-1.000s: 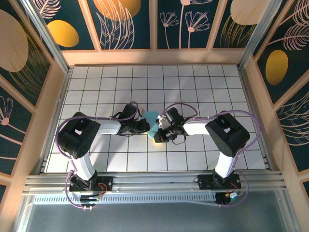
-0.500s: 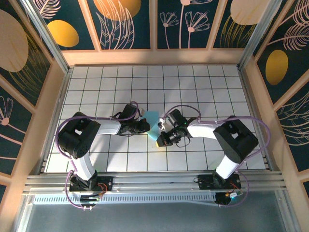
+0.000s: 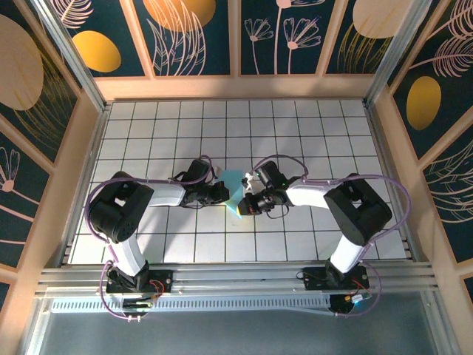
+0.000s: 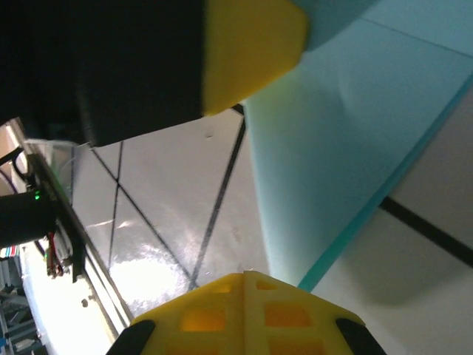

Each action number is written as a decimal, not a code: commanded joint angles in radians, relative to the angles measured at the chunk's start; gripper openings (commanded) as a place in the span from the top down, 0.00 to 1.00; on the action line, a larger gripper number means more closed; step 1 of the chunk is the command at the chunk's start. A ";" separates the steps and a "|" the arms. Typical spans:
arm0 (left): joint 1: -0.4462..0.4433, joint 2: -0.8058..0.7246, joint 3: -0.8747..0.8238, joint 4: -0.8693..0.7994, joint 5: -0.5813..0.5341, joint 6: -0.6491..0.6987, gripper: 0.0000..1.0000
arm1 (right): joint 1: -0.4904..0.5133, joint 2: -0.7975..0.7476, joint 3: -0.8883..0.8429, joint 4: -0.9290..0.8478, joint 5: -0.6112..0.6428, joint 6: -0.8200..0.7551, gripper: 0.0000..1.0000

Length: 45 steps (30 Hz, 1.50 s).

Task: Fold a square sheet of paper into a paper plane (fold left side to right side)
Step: Third fold the triangle at the center of the table.

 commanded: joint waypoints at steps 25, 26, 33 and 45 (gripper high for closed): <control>-0.004 -0.228 -0.068 -0.012 -0.080 0.006 0.87 | 0.030 0.111 0.048 -0.194 0.282 0.010 1.00; -0.005 -0.237 -0.091 0.014 -0.061 -0.003 0.89 | 0.030 0.113 0.049 -0.201 0.289 0.013 1.00; -0.049 -0.198 -0.175 0.218 0.047 -0.087 0.94 | 0.040 0.122 0.055 -0.235 0.343 0.027 1.00; -0.063 -0.081 -0.148 0.271 0.061 -0.118 0.96 | 0.050 0.135 0.062 -0.261 0.373 0.027 1.00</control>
